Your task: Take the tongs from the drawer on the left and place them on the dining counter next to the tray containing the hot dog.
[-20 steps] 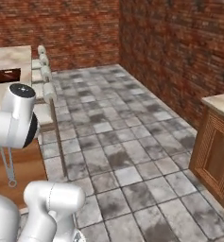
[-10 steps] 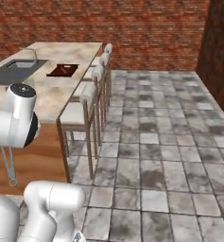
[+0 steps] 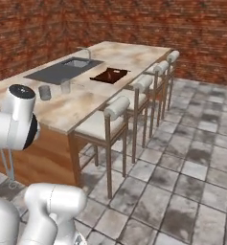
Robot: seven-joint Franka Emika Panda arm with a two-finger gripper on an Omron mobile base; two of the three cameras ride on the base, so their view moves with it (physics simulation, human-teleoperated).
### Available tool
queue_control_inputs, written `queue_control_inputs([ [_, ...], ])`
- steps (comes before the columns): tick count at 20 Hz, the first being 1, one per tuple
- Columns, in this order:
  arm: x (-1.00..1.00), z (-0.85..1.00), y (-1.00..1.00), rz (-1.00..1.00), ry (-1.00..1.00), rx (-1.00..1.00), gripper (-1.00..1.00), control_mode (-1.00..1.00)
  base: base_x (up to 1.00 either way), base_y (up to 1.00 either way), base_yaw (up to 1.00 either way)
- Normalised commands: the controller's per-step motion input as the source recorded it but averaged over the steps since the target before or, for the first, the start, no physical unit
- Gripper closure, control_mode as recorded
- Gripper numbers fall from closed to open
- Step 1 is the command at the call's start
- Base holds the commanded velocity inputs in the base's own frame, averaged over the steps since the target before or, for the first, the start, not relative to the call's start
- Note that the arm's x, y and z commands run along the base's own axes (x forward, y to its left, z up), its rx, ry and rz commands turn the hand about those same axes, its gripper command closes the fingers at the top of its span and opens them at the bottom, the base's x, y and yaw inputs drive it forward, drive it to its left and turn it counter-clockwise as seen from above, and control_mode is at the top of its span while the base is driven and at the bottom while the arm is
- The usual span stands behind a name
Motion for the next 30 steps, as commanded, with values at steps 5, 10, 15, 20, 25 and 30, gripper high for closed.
queue_control_inputs([
  [5,0.00,0.00,0.00,0.00,0.00,0.00,1.00,1.00,0.73,-1.00,0.46],
  [10,0.00,0.00,0.00,0.00,0.00,0.00,1.00,1.00,0.72,-1.00,0.36],
  [15,0.00,0.00,0.00,0.00,0.00,0.00,1.00,1.00,0.58,-1.00,0.35],
  [20,0.00,0.00,0.00,0.00,0.00,0.00,1.00,1.00,0.61,-1.00,0.36],
  [25,0.00,0.00,0.00,0.00,0.00,0.00,1.00,1.00,0.63,-1.00,0.39],
  [30,0.00,0.00,0.00,0.00,0.00,0.00,1.00,1.00,0.66,-0.93,0.39],
])
